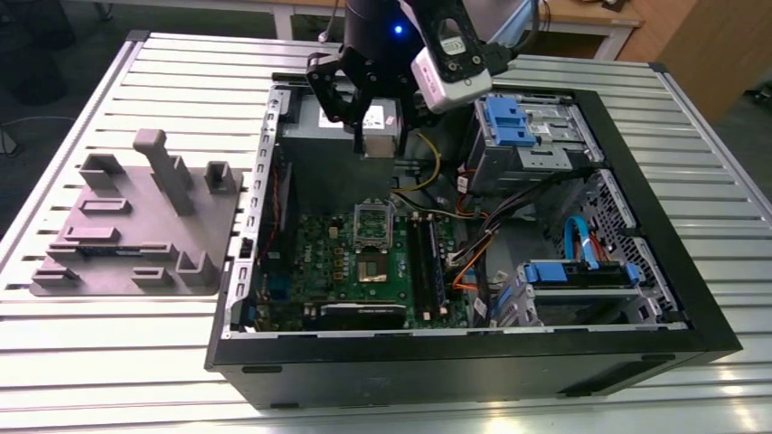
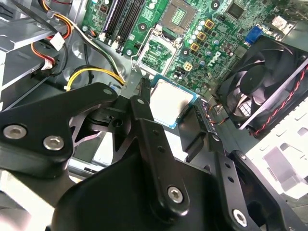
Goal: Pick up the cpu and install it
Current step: 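Place the cpu into insertion slot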
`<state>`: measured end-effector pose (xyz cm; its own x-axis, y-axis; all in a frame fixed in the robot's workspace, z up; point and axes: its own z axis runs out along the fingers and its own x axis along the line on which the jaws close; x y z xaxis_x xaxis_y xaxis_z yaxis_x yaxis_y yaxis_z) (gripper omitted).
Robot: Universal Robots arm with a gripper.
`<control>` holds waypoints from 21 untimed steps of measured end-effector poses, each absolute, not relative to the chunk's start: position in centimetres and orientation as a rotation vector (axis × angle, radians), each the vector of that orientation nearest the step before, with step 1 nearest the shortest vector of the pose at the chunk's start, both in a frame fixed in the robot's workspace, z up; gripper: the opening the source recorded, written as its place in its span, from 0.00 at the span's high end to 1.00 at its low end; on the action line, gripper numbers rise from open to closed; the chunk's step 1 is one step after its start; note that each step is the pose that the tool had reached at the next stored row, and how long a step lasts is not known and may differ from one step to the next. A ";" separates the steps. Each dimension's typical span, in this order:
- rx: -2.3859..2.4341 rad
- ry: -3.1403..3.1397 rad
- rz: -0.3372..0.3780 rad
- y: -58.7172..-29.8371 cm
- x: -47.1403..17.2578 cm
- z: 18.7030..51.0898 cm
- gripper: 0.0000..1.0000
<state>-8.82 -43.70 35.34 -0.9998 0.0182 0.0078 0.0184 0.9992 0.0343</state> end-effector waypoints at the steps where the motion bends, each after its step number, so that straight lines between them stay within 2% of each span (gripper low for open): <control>1: -0.029 -3.133 -0.054 -43.7 -8.8 35.3 0.53; 21: -0.029 -3.133 -0.054 -43.7 -8.8 34.7 0.53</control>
<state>-8.82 -43.72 34.71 -0.9998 0.0182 0.0079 0.0184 0.9992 0.0341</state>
